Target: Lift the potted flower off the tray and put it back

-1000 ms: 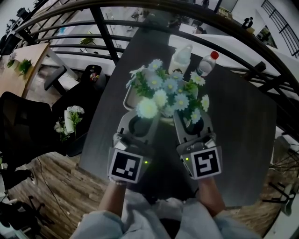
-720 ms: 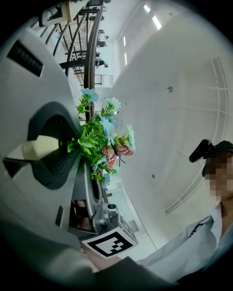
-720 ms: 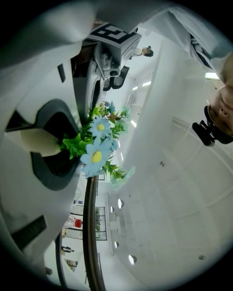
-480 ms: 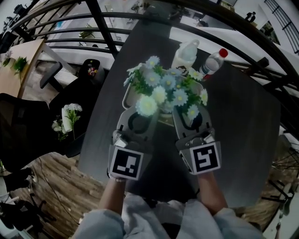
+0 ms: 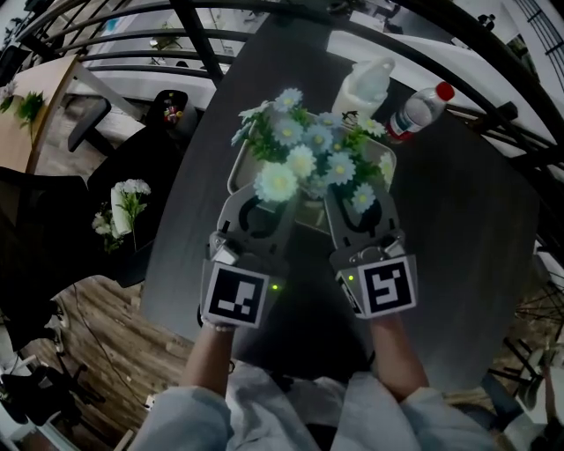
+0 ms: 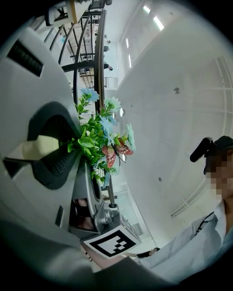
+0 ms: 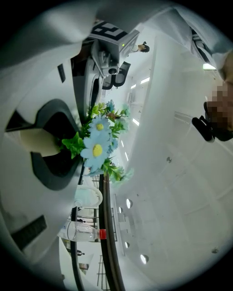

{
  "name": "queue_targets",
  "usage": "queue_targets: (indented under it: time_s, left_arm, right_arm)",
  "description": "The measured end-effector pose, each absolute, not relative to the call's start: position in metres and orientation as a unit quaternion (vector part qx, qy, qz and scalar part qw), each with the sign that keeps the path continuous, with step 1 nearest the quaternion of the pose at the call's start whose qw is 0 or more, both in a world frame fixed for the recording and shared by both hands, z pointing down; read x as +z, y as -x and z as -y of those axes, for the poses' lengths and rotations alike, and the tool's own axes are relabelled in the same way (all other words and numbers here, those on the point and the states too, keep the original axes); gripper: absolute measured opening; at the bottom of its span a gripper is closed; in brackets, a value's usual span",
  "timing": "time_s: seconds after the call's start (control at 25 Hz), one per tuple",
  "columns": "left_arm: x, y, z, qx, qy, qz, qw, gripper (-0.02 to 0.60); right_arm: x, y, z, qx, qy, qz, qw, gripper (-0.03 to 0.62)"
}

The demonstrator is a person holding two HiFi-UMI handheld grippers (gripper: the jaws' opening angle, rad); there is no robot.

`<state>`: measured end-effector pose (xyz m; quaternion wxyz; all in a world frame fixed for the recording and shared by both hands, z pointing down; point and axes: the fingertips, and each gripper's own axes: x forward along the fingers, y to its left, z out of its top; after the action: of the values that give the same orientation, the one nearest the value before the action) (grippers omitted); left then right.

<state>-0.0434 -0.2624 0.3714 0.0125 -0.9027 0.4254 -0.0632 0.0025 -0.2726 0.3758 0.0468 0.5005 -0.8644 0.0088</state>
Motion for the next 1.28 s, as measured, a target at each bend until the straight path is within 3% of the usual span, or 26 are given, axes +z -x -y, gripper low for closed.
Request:
queue_targets:
  time_s: [1.28]
  left_arm:
    - [0.448, 0.050, 0.279, -0.105, 0.893, -0.437, -0.034, 0.038]
  right_arm:
    - [0.449, 0.003, 0.289, 0.053, -0.488, 0.868, 0.070, 0.069]
